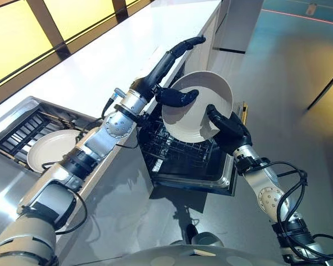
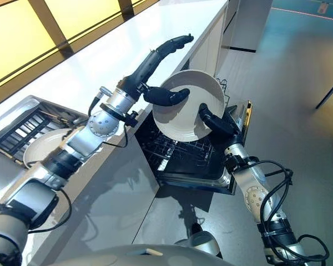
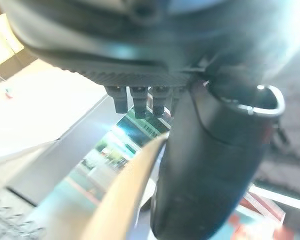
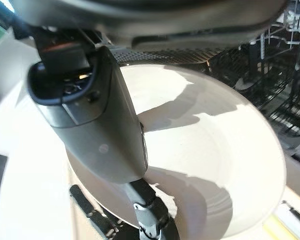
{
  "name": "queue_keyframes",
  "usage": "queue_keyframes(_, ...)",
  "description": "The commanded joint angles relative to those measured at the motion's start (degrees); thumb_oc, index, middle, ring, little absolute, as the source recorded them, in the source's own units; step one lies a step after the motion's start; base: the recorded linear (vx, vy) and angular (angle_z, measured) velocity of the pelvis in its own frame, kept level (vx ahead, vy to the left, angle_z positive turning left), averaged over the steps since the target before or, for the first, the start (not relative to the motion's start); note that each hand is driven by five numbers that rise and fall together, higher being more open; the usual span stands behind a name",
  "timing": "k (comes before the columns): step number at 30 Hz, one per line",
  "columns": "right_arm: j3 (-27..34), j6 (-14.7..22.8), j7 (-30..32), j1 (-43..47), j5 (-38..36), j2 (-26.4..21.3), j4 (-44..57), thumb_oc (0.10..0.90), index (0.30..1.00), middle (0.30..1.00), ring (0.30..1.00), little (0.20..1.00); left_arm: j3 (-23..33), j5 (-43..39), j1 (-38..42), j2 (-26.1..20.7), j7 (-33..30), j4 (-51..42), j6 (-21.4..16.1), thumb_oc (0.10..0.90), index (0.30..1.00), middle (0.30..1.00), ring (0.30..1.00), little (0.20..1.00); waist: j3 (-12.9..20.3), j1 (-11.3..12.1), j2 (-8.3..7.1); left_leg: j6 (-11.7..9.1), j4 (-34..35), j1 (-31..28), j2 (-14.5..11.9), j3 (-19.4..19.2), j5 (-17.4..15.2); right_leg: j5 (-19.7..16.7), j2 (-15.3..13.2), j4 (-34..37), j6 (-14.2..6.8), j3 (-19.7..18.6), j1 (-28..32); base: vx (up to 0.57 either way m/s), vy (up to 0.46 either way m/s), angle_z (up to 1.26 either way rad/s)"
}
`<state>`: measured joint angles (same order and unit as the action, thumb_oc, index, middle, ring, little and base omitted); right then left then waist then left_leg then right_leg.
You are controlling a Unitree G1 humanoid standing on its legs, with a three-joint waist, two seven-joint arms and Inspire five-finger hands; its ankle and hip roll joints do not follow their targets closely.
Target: Pick up plates and place into dishwasher.
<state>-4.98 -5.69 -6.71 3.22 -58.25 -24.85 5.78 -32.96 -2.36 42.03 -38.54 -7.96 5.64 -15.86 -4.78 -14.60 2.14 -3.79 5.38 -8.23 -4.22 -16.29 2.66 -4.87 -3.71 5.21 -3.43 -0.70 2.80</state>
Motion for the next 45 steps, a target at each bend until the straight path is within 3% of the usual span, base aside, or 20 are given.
queue_keyframes(1,5.14,11.05,-0.82,6.7,2.28,-2.95,2.43,0.1,0.3,0.3,0.3,0.2,8.36,-7.3,8.95,-8.98,-0.4,-3.34,0.99,0.8,0.9,0.9,0.9,0.9,2.83,2.97,-0.06,2.83,-0.38,-0.77,4.58,2.78,-3.41,0.75,1.58,-0.21,-2.62,3.96,2.06,-0.02,-0.021,0.12)
queue_keyframes(7,6.34,14.52,2.48,6.44,8.88,-3.34,0.57,0.1,0.3,0.3,0.3,0.2,15.13,-19.23,3.23,-12.19,7.38,-8.1,4.02,0.8,0.9,0.9,0.9,0.9,2.51,5.78,0.28,2.84,-0.38,-0.23,5.08,5.59,-3.27,1.03,1.04,-0.21,-2.61,5.86,2.64,-0.01,-0.017,0.22)
queue_keyframes(10,6.43,16.39,5.13,6.68,15.56,-3.7,-0.56,0.1,0.3,0.3,0.3,0.2,19.24,-23.86,-0.8,-12.49,9.78,-10.63,4.9,0.8,0.9,0.9,0.9,0.9,2.52,7.16,0.36,2.88,-0.38,0.02,5.35,7.14,-3.23,1.12,0.82,-0.21,-2.57,6.73,2.93,0.0,-0.022,0.2)
queue_keyframes(13,6.9,18.02,9.15,6.37,25.89,-5.07,-1.51,0.1,0.3,0.3,0.3,0.2,23.87,-22.93,-5.31,-13.86,9.33,-11.81,3.66,0.8,0.9,0.9,0.9,0.9,2.43,8.56,0.31,2.87,-0.38,0.18,5.53,8.36,-3.09,1.27,0.65,-0.21,-2.53,7.46,3.23,-0.01,-0.019,0.14)
queue_keyframes(14,7.3,19.01,12.61,5.91,33.56,-6.84,-2.17,0.1,0.3,0.3,0.3,0.2,26.74,-21.3,-7.83,-15.44,7.86,-11.96,2.89,0.8,0.9,0.9,0.9,0.9,2.29,9.2,0.2,2.91,-0.38,0.61,5.61,8.72,-2.37,0.75,0.53,-0.21,-2.39,7.85,3.0,-0.03,-0.017,0.12)
queue_keyframes(19,10.37,18.21,18.9,3.48,47.86,-12.52,-4.05,0.1,0.3,0.3,0.3,0.2,37.67,-13.19,-17.19,-20.43,0.46,-9.75,-2.21,0.8,0.9,0.9,0.9,0.9,2.15,10.79,-0.12,2.78,-0.38,0.76,5.67,10.01,-2.74,1.5,0.48,-0.21,-2.43,8.84,3.42,0.01,-0.012,0.15)
queue_keyframes(27,13.81,13.17,22.41,-0.26,57.47,-17.79,-7.03,0.1,0.3,0.3,0.3,0.2,51.17,-3.92,-30.15,-22.21,-12.55,-4.03,-5.46,0.8,0.9,0.9,0.9,0.9,1.66,11.49,-0.84,2.59,-0.38,1.36,5.74,10.76,-1.94,1.28,0.4,-0.21,-2.18,9.94,3.5,0.0,-0.013,0.09)
queue_keyframes(31,14.51,12.97,19.03,-1.43,57.29,-19.48,-7.77,0.1,0.3,0.3,0.3,0.2,53.58,-7.22,-34.24,-20.89,-11.61,-1.75,-4.02,0.8,0.9,0.9,0.9,0.9,1.32,11.69,-1.2,2.46,-0.38,1.01,5.73,11.39,-2.56,1.86,0.37,-0.21,-2.26,10.19,3.92,-0.01,-0.015,0.15)
queue_keyframes(35,11.88,12.61,16.44,-0.5,55.65,-19.12,-9.67,0.1,0.3,0.3,0.3,0.2,53.46,-14.55,-34.73,-18.37,-6.2,1.01,-3.37,0.8,0.9,0.9,0.9,0.9,0.93,12.3,-1.35,2.38,-0.38,0.88,5.71,11.77,-2.58,1.88,0.12,-0.21,-2.38,10.78,4.09,0.0,-0.006,0.07)
queue_keyframes(42,3.28,12.4,18.86,3.62,57.09,-15.63,-16.41,0.1,0.3,0.3,0.3,0.2,48.82,-14.73,-32.73,-16.84,-1.64,1.88,-2.41,0.8,0.9,0.9,0.9,0.9,0.26,13.91,-1.24,2.48,-0.38,0.78,5.71,12.33,-2.51,1.95,-0.25,-0.21,-2.48,11.76,4.48,0.0,-0.002,0.03)
queue_keyframes(45,-1.08,12.57,22.55,6.13,58.3,-13.39,-20.22,0.1,0.3,0.3,0.3,0.2,45.87,-14.77,-31.41,-16.06,-0.32,0.43,-1.98,0.8,0.9,0.9,0.9,0.9,0.02,15.07,-1.03,2.52,-0.38,0.73,5.8,12.9,-2.54,2.01,-0.49,-0.21,-2.52,12.34,4.76,0.0,-0.012,0.07)
